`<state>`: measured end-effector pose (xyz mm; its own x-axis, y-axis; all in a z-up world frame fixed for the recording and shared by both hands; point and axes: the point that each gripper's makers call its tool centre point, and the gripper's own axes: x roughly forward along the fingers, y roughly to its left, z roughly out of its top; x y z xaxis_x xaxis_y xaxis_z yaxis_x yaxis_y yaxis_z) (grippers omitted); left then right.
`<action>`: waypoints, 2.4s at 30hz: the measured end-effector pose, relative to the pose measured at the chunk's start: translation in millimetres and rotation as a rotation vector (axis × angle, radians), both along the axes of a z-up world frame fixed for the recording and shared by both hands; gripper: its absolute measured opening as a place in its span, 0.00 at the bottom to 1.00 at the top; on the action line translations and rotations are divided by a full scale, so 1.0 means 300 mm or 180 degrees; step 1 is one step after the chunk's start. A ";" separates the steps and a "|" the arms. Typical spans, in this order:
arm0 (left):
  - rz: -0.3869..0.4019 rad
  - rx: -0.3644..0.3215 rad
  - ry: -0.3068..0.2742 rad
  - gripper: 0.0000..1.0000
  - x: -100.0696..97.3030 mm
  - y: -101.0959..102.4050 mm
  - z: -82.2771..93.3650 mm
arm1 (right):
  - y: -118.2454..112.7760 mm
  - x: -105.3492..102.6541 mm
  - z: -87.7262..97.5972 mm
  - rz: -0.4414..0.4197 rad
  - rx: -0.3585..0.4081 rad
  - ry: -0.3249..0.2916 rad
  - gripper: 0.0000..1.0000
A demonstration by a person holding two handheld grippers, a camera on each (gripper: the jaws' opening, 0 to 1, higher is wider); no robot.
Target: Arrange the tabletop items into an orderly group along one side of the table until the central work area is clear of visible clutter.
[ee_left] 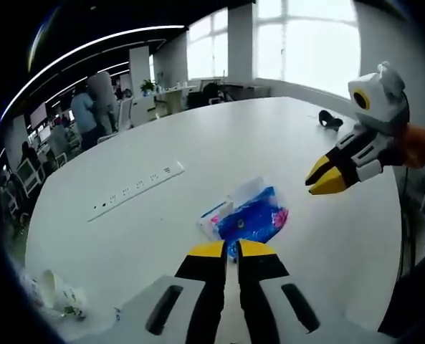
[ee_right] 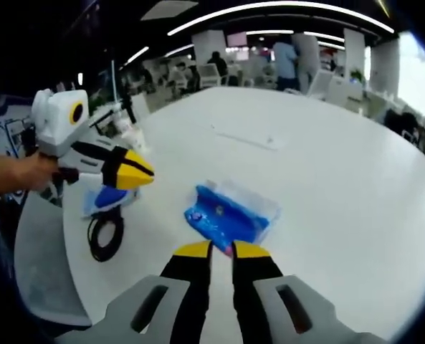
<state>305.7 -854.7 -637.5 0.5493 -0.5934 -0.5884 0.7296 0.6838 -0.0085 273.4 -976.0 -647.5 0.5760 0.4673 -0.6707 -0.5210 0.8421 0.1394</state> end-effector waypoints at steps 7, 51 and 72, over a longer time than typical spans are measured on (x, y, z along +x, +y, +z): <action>0.0053 -0.0025 -0.0056 0.03 -0.018 0.014 0.038 | 0.019 -0.008 0.043 0.0044 -0.0018 -0.0093 0.07; 0.0298 -0.0079 -0.0358 0.03 -0.075 0.105 0.177 | 0.103 -0.005 0.166 0.0494 -0.0176 -0.0426 0.08; 0.0713 0.0029 -0.0373 0.07 -0.124 0.271 0.185 | 0.211 0.008 0.158 0.0808 -0.0082 -0.0427 0.11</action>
